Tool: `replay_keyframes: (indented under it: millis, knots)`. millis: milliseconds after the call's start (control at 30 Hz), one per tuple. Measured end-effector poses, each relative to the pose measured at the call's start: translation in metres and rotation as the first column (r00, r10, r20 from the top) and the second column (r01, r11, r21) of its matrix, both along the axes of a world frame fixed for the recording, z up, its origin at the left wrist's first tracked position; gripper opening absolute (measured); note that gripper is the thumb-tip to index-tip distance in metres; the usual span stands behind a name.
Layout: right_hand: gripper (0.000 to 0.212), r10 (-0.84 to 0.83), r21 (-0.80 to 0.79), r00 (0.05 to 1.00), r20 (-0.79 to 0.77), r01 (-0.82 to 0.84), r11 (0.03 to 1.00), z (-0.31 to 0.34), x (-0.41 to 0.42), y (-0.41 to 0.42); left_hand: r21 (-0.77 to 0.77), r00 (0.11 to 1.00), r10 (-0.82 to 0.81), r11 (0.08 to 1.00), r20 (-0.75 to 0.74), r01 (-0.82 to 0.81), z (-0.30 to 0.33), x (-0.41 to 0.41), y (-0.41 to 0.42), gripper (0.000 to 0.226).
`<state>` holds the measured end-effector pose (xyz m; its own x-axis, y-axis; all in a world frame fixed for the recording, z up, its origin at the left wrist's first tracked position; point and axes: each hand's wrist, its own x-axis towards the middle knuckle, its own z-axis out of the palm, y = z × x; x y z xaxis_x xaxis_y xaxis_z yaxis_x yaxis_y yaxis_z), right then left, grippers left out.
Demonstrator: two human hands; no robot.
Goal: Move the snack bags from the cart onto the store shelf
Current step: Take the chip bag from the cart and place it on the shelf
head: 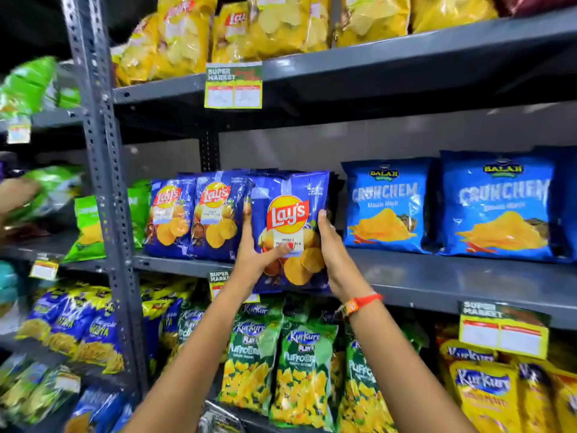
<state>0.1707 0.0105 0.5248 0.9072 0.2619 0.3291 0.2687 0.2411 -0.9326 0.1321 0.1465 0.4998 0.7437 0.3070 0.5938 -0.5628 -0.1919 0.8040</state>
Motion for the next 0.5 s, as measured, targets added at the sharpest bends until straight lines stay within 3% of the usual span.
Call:
replay_keyframes:
  millis: [67,133,200,500]
  knots:
    - [0.058,-0.009,0.035,1.0,-0.021,0.01,0.999,0.014,0.016,0.014,0.0,1.0,0.013,1.0,-0.023,-0.013,0.018,0.018,0.013,0.09]
    - [0.059,-0.012,0.04,0.999,-0.035,0.014,0.999,0.021,0.031,0.025,-0.027,1.0,-0.001,1.0,-0.017,0.0,0.028,0.036,0.021,0.068]
    - [0.055,-0.008,0.041,0.999,-0.051,0.01,0.999,0.024,0.044,0.033,-0.033,1.0,-0.002,0.999,-0.021,0.001,0.031,0.051,0.028,0.061]
    - [0.05,-0.125,0.036,0.986,-0.111,0.13,0.991,0.017,0.087,0.059,0.005,0.988,0.116,0.993,-0.104,-0.116,0.021,0.098,0.04,0.091]
